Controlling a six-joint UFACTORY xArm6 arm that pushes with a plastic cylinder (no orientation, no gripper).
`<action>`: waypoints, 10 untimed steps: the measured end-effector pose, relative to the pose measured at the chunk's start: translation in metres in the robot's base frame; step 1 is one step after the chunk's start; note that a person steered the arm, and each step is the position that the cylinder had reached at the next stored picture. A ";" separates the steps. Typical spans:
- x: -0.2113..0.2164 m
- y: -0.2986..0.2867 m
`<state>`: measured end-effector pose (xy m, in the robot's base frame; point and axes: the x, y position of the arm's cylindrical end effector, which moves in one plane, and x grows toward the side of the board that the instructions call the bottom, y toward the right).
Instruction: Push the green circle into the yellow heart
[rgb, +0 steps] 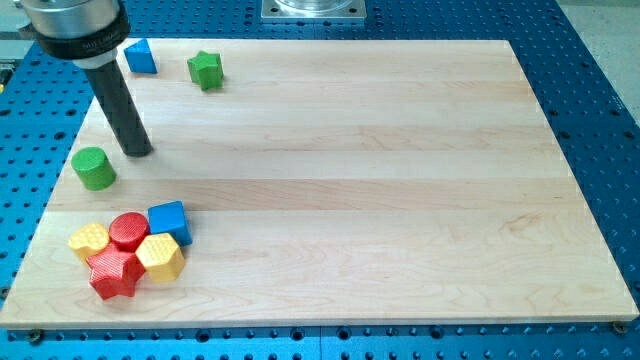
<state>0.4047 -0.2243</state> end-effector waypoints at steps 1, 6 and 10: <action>0.015 -0.018; 0.053 -0.019; 0.022 -0.074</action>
